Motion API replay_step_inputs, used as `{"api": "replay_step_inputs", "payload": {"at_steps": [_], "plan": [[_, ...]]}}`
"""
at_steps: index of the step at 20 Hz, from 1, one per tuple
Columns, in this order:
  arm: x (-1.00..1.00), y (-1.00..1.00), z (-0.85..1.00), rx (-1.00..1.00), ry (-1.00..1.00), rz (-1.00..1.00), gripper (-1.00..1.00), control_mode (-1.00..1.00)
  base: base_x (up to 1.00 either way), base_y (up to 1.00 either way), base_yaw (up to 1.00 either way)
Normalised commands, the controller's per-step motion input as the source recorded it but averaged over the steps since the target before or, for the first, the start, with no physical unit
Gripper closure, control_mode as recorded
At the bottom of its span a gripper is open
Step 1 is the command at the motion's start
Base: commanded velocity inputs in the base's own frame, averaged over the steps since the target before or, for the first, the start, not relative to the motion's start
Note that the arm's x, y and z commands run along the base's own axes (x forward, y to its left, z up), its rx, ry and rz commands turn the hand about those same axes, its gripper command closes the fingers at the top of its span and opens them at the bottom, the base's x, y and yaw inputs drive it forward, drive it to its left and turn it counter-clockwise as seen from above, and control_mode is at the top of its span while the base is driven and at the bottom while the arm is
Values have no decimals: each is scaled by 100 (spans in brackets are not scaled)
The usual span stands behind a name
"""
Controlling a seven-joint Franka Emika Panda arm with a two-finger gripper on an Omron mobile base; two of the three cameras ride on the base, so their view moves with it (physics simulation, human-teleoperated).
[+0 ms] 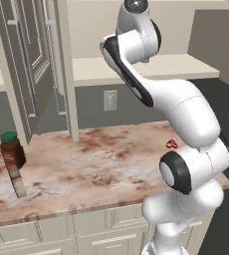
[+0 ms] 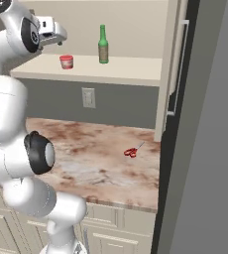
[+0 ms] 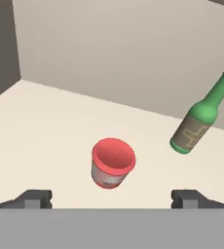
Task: Pick the jam and boxed food from the counter and place them in the cabinets closest to them.
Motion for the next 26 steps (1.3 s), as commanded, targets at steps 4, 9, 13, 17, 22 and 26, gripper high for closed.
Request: {"api": "replay_step_inputs", "payload": {"at_steps": [4, 9, 13, 17, 22, 26], "plan": [[-100, -29, -49, -2, -1, 11, -100, -100, 0, 0, 0], [-92, -49, -81, -3, 0, 14, -100, -100, 0, 0, 0], [-89, -49, -98, -7, 0, 13, -100, -100, 0, 0, 0], [-89, -44, -98, -10, -1, 12, -100, -100, 0, 0, 0], [-65, -13, -45, -8, -19, 10, -100, -100, 0, 0, 0], [0, 0, 0, 0, 0, 0, -100, -100, 0, 0, 0]]}}
